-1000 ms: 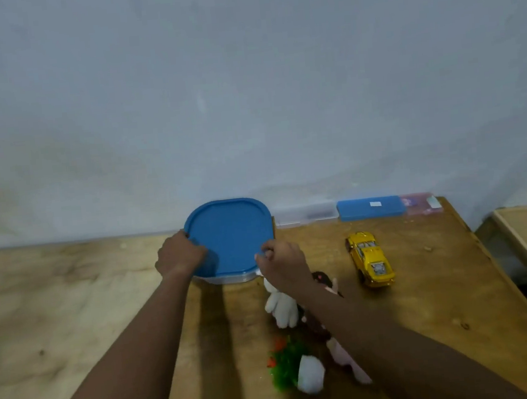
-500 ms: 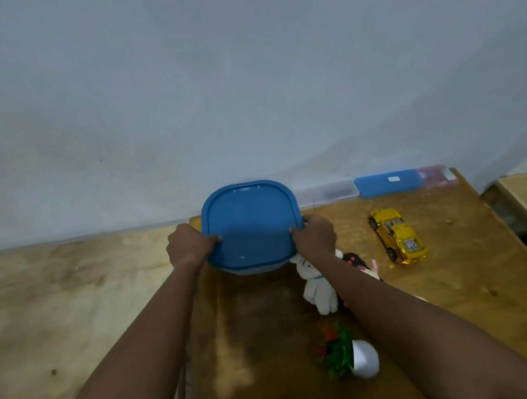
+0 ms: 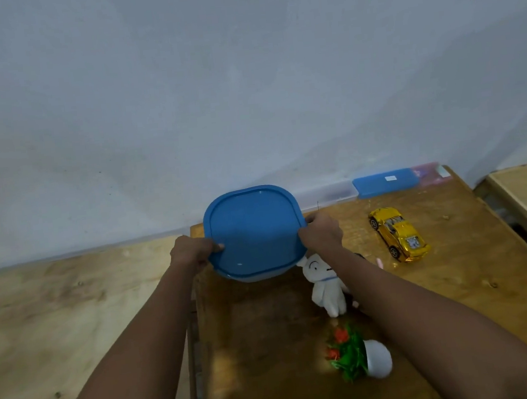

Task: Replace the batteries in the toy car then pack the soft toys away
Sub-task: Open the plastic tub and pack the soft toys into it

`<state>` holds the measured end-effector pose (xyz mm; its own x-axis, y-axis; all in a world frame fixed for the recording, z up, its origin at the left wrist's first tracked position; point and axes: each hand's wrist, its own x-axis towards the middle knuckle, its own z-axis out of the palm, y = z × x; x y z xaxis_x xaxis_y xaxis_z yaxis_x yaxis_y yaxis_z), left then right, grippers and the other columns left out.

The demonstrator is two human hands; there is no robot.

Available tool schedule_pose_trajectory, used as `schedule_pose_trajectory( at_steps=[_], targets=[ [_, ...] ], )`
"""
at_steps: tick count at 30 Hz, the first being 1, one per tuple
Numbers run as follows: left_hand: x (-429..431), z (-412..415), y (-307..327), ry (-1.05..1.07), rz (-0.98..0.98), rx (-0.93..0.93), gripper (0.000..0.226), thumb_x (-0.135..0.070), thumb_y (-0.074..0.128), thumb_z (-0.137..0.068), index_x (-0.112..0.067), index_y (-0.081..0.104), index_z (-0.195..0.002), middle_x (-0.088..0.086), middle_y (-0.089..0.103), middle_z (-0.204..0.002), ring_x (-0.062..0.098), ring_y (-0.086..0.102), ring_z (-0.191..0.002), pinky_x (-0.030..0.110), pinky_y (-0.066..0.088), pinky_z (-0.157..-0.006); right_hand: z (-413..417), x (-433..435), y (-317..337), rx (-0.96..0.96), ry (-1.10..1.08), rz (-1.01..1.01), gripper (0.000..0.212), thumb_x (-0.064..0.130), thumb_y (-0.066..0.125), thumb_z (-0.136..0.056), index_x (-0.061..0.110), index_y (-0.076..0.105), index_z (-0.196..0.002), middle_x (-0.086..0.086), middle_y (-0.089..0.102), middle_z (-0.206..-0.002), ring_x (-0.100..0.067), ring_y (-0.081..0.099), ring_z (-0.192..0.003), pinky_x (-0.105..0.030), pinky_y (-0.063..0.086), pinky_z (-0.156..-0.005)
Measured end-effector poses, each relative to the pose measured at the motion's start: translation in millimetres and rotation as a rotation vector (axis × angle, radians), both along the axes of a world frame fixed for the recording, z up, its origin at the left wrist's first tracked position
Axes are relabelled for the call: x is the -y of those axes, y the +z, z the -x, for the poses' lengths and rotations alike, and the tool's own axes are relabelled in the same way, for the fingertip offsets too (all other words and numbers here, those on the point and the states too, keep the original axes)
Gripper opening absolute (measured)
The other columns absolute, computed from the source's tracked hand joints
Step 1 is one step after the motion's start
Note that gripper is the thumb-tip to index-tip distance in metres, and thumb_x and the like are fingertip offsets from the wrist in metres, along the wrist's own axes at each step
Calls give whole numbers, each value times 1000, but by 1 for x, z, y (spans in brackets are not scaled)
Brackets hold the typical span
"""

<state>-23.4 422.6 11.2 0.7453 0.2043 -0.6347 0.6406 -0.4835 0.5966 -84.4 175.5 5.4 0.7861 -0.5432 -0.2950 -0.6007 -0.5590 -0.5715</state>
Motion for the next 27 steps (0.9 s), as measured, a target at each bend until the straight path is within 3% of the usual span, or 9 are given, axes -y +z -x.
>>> schedule_pose_trajectory(
  at_steps=[7, 12, 15, 20, 24, 27],
  targets=[
    [-1, -6, -8, 5, 32, -1, 25, -15, 80, -82, -2, 62, -93, 11, 60, -78, 20, 55, -61, 28, 49, -55, -4, 2, 4, 22, -8, -49, 20, 13, 61, -82, 17, 56, -100, -3, 61, -95, -22, 60, -89, -31, 48, -69],
    [-3, -7, -4, 47, 81, 45, 20, -6, 78, -81, -1, 63, -93, 15, 67, -94, 29, 67, -83, 42, 62, -80, -2, 3, 5, 52, -36, -84, 22, 13, 62, -80, 16, 57, -101, -2, 60, -93, -22, 60, -89, -36, 53, -77],
    [-5, -6, 1, 64, 112, 77, 24, -5, 80, -78, -1, 62, -94, 15, 67, -95, 31, 68, -89, 45, 62, -79, -1, 2, 5, 72, -58, -93, 21, 15, 66, -81, 16, 59, -100, -2, 62, -95, -21, 61, -89, -38, 56, -79],
    [-3, 9, 2, 103, 78, 184, 25, -16, 82, -80, -4, 60, -83, 11, 65, -84, 25, 67, -74, 46, 62, -81, 7, 0, 10, 148, -105, -132, 24, 16, 69, -84, 15, 64, -107, -5, 66, -101, -23, 64, -92, -36, 57, -78],
    [-3, 29, 2, 167, 108, 327, 27, -22, 80, -78, -3, 62, -79, 11, 66, -85, 31, 67, -88, 50, 60, -82, 20, -2, 14, 211, -135, -208, 27, 19, 73, -84, 16, 64, -110, -6, 69, -104, -23, 66, -92, -40, 58, -82],
    [1, 55, 0, 243, 146, 414, 28, -22, 78, -79, -5, 62, -94, 6, 63, -93, 28, 64, -95, 46, 58, -86, 39, -6, 14, 281, -125, -270, 27, 20, 74, -85, 17, 64, -110, -6, 69, -97, -22, 68, -87, -42, 60, -80]
  ],
)
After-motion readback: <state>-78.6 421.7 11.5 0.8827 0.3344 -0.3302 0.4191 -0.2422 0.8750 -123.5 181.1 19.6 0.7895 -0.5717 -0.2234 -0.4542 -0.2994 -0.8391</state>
